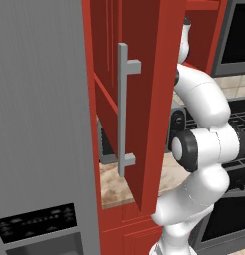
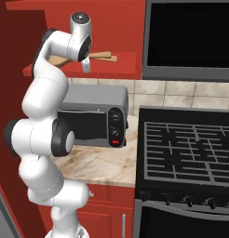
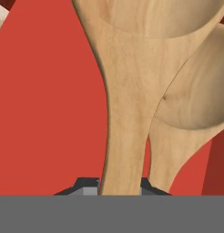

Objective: Organize the utensils by type. Pick up the wooden spoons from the counter and place them in the open cabinet. Then pick up the metallic utensils from the counter and place them in the open drawer.

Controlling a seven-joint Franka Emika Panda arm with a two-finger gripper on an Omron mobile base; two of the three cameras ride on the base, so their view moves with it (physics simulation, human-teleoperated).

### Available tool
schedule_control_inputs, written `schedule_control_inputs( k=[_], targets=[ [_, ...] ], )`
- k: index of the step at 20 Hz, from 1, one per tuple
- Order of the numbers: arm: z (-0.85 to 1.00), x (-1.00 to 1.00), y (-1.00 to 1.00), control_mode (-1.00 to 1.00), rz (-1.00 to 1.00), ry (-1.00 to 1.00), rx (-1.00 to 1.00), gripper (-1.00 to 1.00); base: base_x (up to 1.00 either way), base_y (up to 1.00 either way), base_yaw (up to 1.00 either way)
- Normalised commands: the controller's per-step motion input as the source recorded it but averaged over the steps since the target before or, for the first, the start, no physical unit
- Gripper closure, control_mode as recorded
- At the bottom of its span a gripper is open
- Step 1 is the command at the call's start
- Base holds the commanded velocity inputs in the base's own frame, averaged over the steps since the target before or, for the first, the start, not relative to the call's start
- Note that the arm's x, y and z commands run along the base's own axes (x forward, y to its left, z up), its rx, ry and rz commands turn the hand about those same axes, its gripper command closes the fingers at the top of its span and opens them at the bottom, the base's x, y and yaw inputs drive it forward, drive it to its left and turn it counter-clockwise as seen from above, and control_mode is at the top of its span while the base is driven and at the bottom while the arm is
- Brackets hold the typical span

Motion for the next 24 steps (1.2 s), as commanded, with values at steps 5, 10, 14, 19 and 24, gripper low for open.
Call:
schedule_control_inputs(
  k=[5,10,14,19,24],
  targets=[
    [-0.30,0.20,0.06,-1.00,0.00,0.00,0.00,1.00,0.00,0.00,0.00],
    [-0.22,0.27,0.08,-1.00,-0.01,-0.02,0.00,1.00,0.00,0.00,0.00],
    [-0.20,0.30,0.08,-1.00,-0.02,-0.03,0.00,1.00,0.00,0.00,0.00],
    [-0.23,0.27,0.10,-1.00,-0.03,-0.04,0.02,1.00,0.00,0.00,0.00],
    [-0.29,0.22,0.11,-1.00,-0.04,-0.05,0.04,1.00,0.00,0.00,0.00]
  ],
)
